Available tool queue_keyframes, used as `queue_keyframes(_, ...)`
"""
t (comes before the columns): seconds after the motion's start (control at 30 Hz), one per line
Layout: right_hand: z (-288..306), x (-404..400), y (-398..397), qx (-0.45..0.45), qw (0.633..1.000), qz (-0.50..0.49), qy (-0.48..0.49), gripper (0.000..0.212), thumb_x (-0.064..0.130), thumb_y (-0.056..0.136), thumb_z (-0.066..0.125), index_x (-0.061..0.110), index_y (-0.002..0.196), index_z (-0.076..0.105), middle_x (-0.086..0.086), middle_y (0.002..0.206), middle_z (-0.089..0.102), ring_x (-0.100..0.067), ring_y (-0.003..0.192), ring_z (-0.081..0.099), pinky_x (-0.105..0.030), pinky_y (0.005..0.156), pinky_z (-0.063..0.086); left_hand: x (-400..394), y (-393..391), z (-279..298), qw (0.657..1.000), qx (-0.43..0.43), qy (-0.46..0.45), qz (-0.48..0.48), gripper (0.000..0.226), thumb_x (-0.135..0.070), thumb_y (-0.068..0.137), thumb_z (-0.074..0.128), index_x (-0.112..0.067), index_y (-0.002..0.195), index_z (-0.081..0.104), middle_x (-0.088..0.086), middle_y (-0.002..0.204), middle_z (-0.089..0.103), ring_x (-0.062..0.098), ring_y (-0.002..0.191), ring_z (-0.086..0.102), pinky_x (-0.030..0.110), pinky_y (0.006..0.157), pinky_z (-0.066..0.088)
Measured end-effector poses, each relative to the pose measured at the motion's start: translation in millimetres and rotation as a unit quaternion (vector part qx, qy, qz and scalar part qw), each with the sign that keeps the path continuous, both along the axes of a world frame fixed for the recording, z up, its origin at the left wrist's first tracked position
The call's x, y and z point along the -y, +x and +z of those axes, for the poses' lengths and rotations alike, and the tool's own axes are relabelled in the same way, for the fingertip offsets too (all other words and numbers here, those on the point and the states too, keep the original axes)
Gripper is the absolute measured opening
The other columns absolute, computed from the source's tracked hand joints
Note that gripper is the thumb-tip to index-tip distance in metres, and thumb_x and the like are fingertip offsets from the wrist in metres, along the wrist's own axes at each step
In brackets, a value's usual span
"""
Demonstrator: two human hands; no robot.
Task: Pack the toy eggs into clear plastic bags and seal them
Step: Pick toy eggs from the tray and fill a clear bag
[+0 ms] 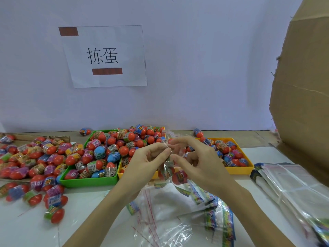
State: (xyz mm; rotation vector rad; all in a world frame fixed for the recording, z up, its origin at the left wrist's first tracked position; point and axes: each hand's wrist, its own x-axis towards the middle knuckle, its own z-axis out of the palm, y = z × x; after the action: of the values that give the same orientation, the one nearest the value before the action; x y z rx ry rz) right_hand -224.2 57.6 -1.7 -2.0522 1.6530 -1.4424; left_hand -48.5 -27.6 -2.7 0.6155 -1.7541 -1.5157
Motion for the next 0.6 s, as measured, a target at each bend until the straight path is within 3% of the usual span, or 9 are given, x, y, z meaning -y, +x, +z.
queue_keyframes(0.23, -2, -1, 4, 0.008, 0.998, 0.052, 0.046, 0.046, 0.012, 0.103, 0.063, 0.030, 0.143, 0.049, 0.012, 0.089, 0.072, -0.008, 0.045, 0.052, -0.011, 0.051, 0.036, 1, 0, 0, 1.000, -0.013, -0.009, 0.014, 0.020, -0.021, 0.105, 0.062, -0.022, 0.108, 0.082, 0.013, 0.096, 0.080, 0.020, 0.085, 0.076, 0.025, 0.079, 0.060)
queue_keyframes(0.33, -4, 1, 9, 0.018, 0.997, 0.054, 0.048, 0.047, 0.011, 0.103, 0.063, 0.031, 0.144, 0.049, 0.012, 0.089, 0.068, -0.013, 0.050, 0.060, -0.018, 0.052, 0.043, 4, 1, -1, 0.999, -0.015, -0.004, 0.033, 0.019, -0.030, 0.101, 0.064, -0.026, 0.105, 0.083, 0.017, 0.093, 0.079, 0.026, 0.082, 0.074, 0.031, 0.075, 0.062)
queue_keyframes(0.47, -4, 3, 5, 0.002, 0.999, 0.008, 0.034, 0.054, 0.009, 0.101, 0.066, 0.030, 0.146, 0.047, 0.012, 0.093, 0.060, -0.012, 0.054, 0.055, -0.015, 0.056, 0.040, 10, 3, -4, 0.999, -0.021, 0.009, 0.046, 0.022, -0.033, 0.102, 0.062, -0.026, 0.108, 0.082, 0.009, 0.101, 0.082, 0.027, 0.096, 0.079, 0.039, 0.089, 0.065)
queue_keyframes(0.6, -4, 5, 6, 0.017, 1.000, -0.001, -0.009, 0.052, 0.008, 0.102, 0.063, 0.034, 0.145, 0.048, 0.010, 0.098, 0.058, -0.013, 0.049, 0.049, -0.016, 0.053, 0.039, 10, 3, -2, 1.000, 0.020, 0.018, -0.016, 0.033, -0.049, 0.098, 0.067, -0.033, 0.126, 0.072, -0.005, 0.105, 0.082, 0.009, 0.096, 0.078, 0.019, 0.079, 0.060)
